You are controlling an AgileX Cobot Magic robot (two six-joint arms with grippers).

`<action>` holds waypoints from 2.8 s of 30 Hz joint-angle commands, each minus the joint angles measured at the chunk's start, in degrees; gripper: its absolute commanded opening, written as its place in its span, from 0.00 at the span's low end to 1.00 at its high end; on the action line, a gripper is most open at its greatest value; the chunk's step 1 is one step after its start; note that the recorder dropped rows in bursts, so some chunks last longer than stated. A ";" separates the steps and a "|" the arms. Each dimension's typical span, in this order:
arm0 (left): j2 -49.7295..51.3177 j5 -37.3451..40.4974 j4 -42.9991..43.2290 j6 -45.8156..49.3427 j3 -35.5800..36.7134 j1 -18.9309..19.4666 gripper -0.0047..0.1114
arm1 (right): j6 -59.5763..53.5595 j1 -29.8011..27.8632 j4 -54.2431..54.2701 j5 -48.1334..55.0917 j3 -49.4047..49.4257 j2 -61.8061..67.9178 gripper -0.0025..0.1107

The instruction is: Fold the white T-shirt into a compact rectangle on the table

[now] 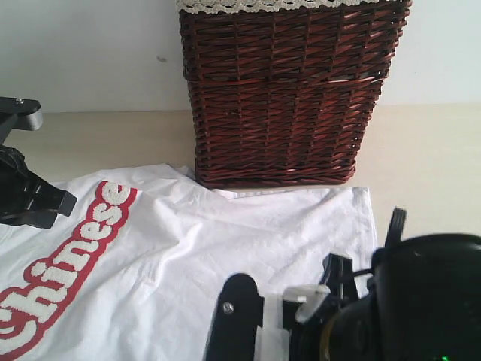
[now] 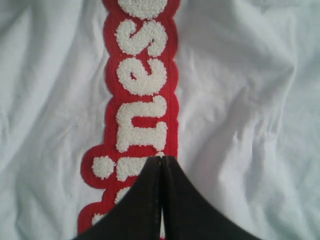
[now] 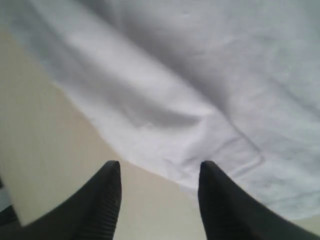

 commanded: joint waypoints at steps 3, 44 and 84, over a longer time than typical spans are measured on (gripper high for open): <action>-0.09 -0.20 -1.42 1.15 -0.38 0.00 0.04 | -4.67 0.01 3.43 -9.33 4.96 1.68 0.51; -0.09 -1.13 -1.27 1.90 -0.38 0.00 0.04 | -16.02 10.32 18.03 7.81 1.65 0.93 0.02; 7.16 8.09 7.47 -7.25 0.50 3.08 0.04 | 19.48 -32.43 -4.62 -10.66 1.90 9.57 0.02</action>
